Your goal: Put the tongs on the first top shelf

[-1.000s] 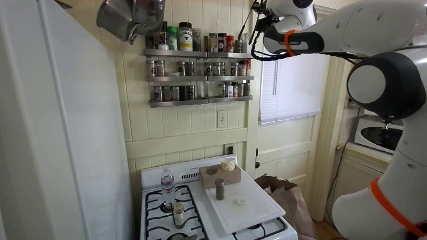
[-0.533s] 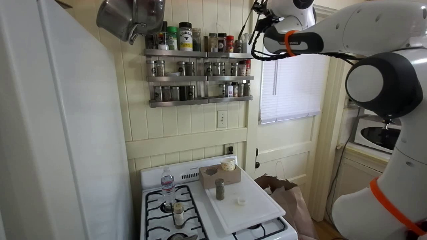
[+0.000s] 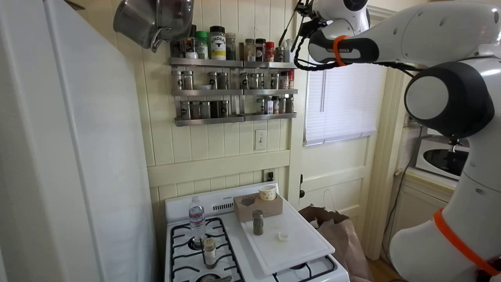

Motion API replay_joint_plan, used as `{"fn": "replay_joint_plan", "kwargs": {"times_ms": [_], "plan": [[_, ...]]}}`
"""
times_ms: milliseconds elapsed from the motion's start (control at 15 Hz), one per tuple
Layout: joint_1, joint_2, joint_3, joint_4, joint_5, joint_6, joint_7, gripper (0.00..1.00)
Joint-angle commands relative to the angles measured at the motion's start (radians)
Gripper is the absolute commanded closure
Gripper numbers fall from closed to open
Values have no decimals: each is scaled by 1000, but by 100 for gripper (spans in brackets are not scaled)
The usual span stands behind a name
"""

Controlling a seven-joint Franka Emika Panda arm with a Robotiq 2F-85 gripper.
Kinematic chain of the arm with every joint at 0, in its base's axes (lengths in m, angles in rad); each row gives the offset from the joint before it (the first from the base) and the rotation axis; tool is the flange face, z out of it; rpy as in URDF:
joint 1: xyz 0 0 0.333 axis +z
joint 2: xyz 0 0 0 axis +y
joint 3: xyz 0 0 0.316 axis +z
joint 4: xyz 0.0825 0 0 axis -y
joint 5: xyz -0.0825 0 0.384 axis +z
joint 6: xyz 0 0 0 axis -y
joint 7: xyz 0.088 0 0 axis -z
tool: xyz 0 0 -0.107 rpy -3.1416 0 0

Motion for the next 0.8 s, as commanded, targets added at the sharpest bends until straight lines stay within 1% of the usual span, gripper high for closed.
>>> {"fn": "replay_joint_plan", "kwargs": {"times_ms": [0, 733], "plan": [[-1, 17, 11, 42, -5, -19, 0, 98], [1, 19, 7, 30, 2, -20, 2, 98]]}}
